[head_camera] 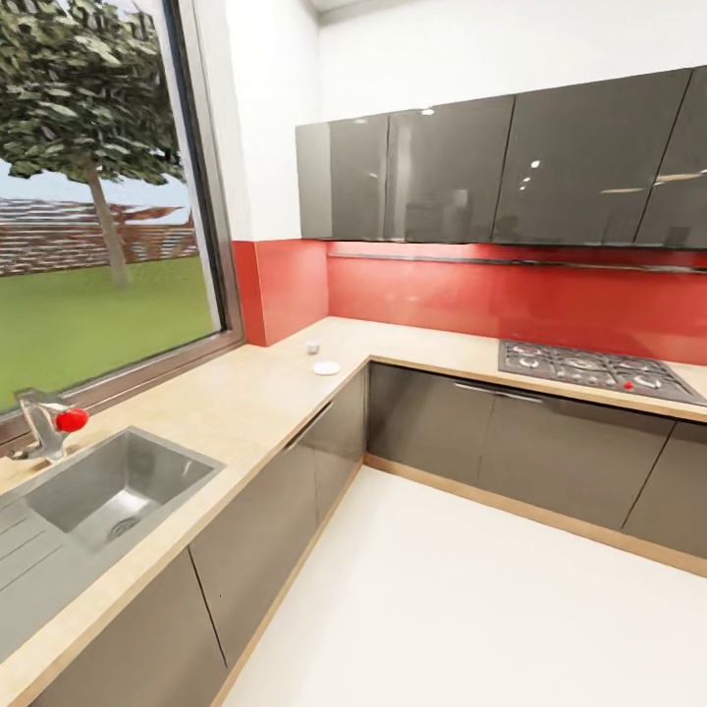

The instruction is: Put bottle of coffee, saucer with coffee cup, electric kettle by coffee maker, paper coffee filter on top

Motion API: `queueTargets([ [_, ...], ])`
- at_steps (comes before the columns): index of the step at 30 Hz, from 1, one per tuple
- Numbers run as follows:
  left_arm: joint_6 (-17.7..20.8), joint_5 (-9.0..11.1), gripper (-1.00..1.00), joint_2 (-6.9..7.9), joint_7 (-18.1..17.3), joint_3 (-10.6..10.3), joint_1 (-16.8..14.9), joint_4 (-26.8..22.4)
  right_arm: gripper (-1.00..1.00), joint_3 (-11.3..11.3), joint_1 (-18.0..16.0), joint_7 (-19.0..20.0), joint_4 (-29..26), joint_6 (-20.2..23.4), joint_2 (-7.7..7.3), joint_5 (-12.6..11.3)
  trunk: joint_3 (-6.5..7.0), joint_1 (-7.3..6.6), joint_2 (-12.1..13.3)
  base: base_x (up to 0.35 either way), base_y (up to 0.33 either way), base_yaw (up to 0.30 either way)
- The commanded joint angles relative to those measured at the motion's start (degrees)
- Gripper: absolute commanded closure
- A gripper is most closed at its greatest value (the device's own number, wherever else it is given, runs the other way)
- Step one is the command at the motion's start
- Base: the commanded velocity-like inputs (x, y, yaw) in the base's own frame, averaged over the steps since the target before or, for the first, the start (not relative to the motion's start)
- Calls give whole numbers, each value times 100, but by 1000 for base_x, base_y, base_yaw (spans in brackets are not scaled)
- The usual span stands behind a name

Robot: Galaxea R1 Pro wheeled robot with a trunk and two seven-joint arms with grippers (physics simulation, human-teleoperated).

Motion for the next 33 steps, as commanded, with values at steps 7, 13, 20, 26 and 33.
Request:
queueTargets([
  [7, -3, -60, -100, 4, 16, 43, 3, 0, -100, -48, 2, 21, -11, 33, 0, 52, -2, 5, -4, 282, -165, 0],
  [13, -9, -60, -100, 0, 16, 44, 3, 2, -100, -48, 2, 22, -11, 33, 0, 51, -2, 5, -4, 282, -166, 0],
  [20, -11, -60, -100, -2, 16, 45, 3, 0, -100, -48, 2, 22, -11, 33, 0, 51, -2, 5, -4, 282, -165, 0],
  [26, -11, -60, -100, -2, 16, 45, 3, -2, -100, -48, 2, 22, -11, 33, 0, 50, -2, 5, -4, 282, -158, 0],
  [33, -11, -67, -100, -2, 16, 45, 3, -4, -100, -48, 2, 22, -11, 27, 0, 44, -2, 5, -4, 283, -149, 0],
])
